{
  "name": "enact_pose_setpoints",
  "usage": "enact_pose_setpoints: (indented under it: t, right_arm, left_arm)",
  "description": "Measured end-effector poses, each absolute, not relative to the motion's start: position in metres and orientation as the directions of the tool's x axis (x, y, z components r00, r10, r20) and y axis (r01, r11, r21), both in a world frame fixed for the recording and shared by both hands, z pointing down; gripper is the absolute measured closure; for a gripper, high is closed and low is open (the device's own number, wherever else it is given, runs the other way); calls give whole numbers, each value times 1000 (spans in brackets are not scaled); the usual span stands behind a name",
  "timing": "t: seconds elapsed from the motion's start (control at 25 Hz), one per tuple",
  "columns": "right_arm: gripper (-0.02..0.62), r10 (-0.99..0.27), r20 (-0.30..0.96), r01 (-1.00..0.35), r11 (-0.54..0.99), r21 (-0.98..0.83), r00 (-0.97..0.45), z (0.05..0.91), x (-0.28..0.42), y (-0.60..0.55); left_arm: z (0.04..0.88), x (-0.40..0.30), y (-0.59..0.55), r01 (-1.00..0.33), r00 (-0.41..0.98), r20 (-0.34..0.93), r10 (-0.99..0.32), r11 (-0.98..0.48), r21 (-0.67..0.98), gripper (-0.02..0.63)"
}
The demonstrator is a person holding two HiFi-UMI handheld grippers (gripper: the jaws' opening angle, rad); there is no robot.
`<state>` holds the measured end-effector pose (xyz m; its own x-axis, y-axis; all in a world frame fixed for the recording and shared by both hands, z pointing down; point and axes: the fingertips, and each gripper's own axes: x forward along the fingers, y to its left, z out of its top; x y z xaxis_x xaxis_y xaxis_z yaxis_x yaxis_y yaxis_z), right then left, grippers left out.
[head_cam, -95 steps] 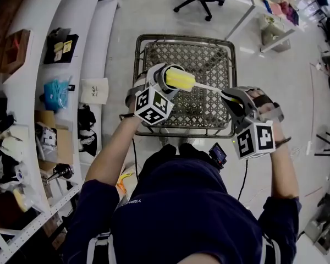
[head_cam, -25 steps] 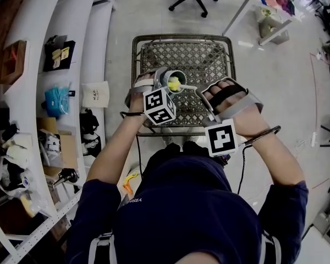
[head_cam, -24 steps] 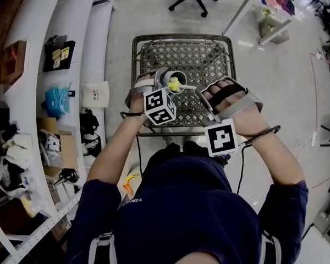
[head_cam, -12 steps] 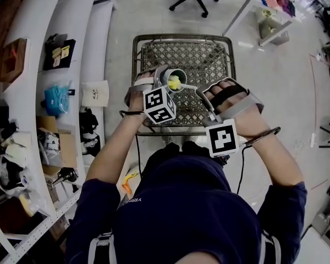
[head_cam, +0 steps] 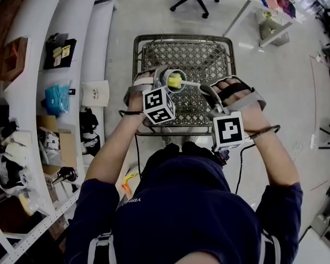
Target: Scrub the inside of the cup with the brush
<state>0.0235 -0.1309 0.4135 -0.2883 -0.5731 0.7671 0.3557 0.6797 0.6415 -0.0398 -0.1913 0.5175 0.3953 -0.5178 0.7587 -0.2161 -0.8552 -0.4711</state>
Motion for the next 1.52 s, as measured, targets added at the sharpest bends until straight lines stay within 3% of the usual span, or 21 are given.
enact_pose_setpoints:
  t: [0.24,0.48,0.76,1.12,1.52]
  right_arm:
    - [563,-560,725,171,731,660,-401,403,30,-125]
    - [563,-629,621,-167,753,637,-467,383,57,-137]
    - [563,-702,480,-529,713,461,-526,379,66,-164]
    - [563,-746,403,-726,645,238,-530,411,72,-192]
    - [563,-740,426,-796,601,72,-520,443,92,-204]
  left_arm:
    - [525,-60,-203,-277,358,769,-529,-847,-453,240]
    - [508,-92,-225,-428,366,736,-570,-805,-411,239]
    - [486,-100,-230,-585,465,655,-596,-762,-279,239]
    - [482,-80,-224,-626,515,597,-615,-746,-228,239]
    - [475,-66,-217,-713,587,517,-623,-700,-34,239]
